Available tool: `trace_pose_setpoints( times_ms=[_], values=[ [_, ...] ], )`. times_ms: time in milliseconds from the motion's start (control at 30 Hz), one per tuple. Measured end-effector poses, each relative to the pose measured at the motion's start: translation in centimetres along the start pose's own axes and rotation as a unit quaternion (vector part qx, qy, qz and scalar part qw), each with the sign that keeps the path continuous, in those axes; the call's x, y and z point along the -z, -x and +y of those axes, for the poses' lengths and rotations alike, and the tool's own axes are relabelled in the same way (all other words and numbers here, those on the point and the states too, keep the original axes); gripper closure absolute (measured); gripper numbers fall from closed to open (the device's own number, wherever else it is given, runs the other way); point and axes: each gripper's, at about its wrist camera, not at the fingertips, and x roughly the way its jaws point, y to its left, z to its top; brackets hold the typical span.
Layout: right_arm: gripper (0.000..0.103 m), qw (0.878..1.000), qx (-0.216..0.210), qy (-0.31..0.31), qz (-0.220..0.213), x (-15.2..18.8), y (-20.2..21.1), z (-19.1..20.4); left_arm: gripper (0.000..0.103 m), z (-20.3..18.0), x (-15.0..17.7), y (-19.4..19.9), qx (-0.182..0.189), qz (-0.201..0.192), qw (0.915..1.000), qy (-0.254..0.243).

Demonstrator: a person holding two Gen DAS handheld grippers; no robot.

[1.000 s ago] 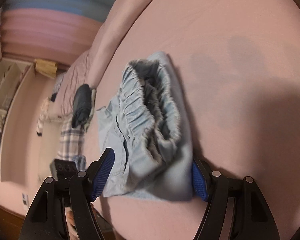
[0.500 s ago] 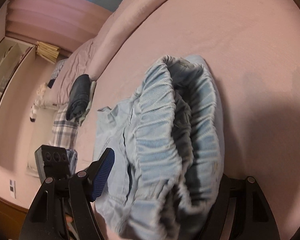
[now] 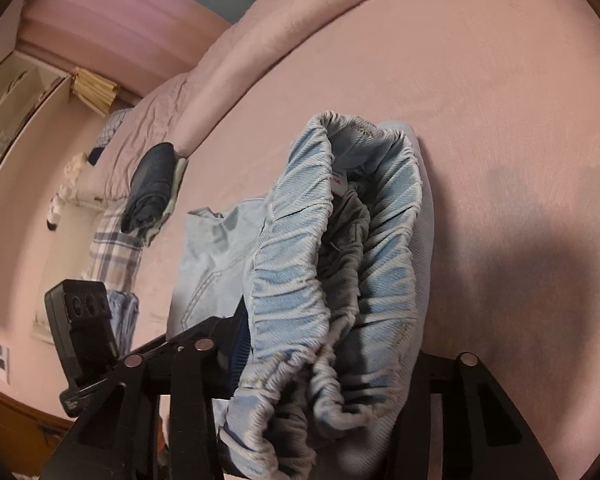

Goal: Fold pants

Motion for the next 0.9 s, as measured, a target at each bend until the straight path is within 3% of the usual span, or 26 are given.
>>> trace_pose_setpoints(
  times_ms=[67,133,533,900],
  values=[
    [0.061,1.0,0.004,0.013,-0.006,0.1,0.3,0.7,0.074,-0.3,0.0,0.3,-0.008,-0.006,0.9999,-0.009],
    [0.061,1.0,0.003,0.02,-0.011,0.1,0.7,1.1,0.076,-0.5,-0.1,0.7,-0.012,-0.015,0.9997,-0.017],
    [0.063,0.997,-0.004,0.065,-0.04,-0.4,2.9,4.2,0.076,-1.1,-0.6,4.4,-0.031,-0.065,0.9962,-0.049],
    [0.063,0.995,-0.011,0.085,-0.044,-2.2,2.0,5.7,0.076,-0.2,-2.3,5.3,-0.043,-0.082,0.9945,-0.049]
  ],
)
